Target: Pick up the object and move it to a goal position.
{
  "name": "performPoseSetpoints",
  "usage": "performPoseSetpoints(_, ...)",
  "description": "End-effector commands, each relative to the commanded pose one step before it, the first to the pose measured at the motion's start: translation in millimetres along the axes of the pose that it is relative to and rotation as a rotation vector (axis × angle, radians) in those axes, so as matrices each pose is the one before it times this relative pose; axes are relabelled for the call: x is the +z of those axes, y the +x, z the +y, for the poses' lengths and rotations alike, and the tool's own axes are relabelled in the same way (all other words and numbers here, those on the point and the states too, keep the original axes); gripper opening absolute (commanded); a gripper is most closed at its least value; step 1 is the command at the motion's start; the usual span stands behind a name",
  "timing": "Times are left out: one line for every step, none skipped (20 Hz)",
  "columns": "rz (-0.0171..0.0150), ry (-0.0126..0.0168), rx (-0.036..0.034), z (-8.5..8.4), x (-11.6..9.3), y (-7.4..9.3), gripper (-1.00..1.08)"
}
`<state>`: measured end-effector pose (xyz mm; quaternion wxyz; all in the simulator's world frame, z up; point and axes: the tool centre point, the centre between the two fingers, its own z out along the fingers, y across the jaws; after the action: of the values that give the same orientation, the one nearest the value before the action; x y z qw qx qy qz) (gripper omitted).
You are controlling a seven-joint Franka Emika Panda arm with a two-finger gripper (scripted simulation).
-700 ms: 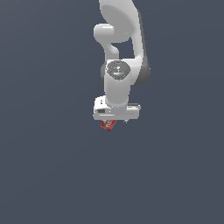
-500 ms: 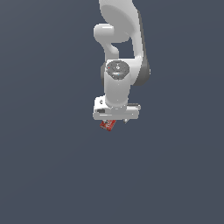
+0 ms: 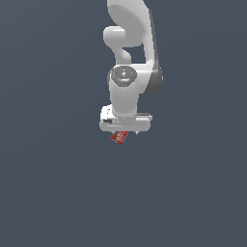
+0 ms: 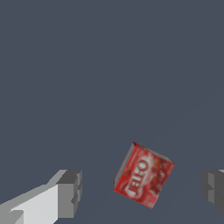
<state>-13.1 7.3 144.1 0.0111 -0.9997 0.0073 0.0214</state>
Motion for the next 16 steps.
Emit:
performPoseSetpoints(0.00017,0.00001,0.00381,-0.27,1.15,-0.64,1.00)
performPoseSetpoints(0.00050,0.00003,0.00550,0.38,1.13,-0.66,1.00)
performPoseSetpoints(0.00064,0.00010,0.00728,0.52,1.48,-0.88,1.00)
performPoseSetpoints(0.00081,0.00002,0.00881,0.60,1.81,-1.07,1.00)
performPoseSetpoints(0.00098,-0.00010,0.01024,0.68,2.14,-1.25,1.00)
performPoseSetpoints(0.00114,-0.00019,0.01176,0.80,2.45,-1.44,1.00)
performPoseSetpoints(0.00130,-0.00024,0.01326,0.92,2.74,-1.64,1.00)
performPoseSetpoints(0.00145,-0.00024,0.01489,1.08,3.03,-1.86,1.00)
performPoseSetpoints(0.00162,-0.00025,0.01658,1.26,3.32,-2.09,1.00)
performPoseSetpoints(0.00180,-0.00031,0.01819,1.44,3.60,-2.31,1.00)
performPoseSetpoints(0.00199,-0.00039,0.01983,1.63,3.88,-2.54,1.00)
performPoseSetpoints(0.00218,-0.00045,0.02151,1.85,4.14,-2.78,1.00)
performPoseSetpoints(0.00238,-0.00052,0.02321,2.10,4.38,-3.03,1.00)
performPoseSetpoints(0.00260,-0.00061,0.02493,2.37,4.62,-3.27,1.00)
performPoseSetpoints(0.00282,-0.00070,0.02655,2.65,4.81,-3.51,1.00)
performPoseSetpoints(0.00281,-0.00074,0.02598,2.73,4.60,-3.44,1.00)
